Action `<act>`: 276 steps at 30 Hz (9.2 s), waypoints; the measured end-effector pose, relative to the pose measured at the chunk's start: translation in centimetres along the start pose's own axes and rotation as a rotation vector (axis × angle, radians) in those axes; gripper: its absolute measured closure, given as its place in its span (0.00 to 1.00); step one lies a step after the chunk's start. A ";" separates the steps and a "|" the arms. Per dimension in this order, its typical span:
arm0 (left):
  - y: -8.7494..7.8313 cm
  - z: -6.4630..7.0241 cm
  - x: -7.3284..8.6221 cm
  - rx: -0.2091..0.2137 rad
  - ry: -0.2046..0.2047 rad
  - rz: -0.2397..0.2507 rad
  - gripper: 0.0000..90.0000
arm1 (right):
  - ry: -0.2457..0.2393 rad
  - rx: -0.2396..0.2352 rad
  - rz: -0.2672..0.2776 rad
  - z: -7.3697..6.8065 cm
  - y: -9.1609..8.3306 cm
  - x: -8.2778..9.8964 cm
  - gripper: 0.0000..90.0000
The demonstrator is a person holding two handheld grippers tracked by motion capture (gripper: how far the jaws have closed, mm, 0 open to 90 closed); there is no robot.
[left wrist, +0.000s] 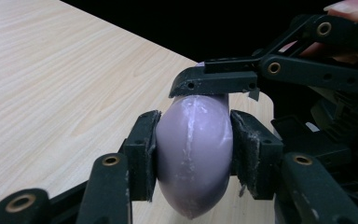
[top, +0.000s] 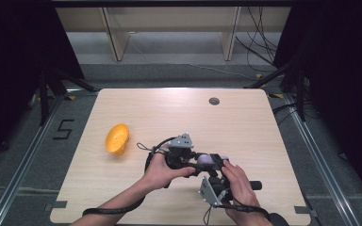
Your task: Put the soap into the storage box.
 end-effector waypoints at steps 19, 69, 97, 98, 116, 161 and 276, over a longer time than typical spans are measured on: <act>-0.4 0.0 0.1 -0.047 0.007 -0.031 0.65 | 0.074 -0.011 -0.005 -0.4 0.2 -0.3 0.44; -4.0 -2.7 -0.3 -0.321 0.027 0.126 0.65 | 0.147 0.012 -0.072 1.1 -1.0 4.2 0.36; -7.2 -3.3 0.4 -0.428 -0.005 0.210 0.65 | 0.271 0.001 -0.082 0.4 -0.8 4.5 0.37; -7.2 -3.3 0.4 -0.425 -0.004 0.216 0.65 | 0.266 -0.009 -0.077 0.4 -0.8 4.4 0.37; -9.5 -4.3 0.9 -0.505 -0.033 0.257 0.65 | 0.316 -0.004 -0.085 0.3 -0.9 4.5 0.39; -14.5 -7.5 2.3 -0.700 -0.080 0.322 0.65 | 0.301 -0.006 -0.088 0.3 -0.9 4.6 0.39; -20.9 -23.2 8.8 -1.074 -0.302 0.254 0.65 | 0.311 -0.026 -0.098 0.0 -0.7 4.7 0.41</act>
Point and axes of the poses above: each handheld gripper's, and its own axes: y roughly forward along the jaws, x roughly out of its underside, z roughly to its right, the point moved 10 cm from there along y, roughly forward along the jaws, and after that the axes turned 5 degrees about -y, right-handed, at the moved point
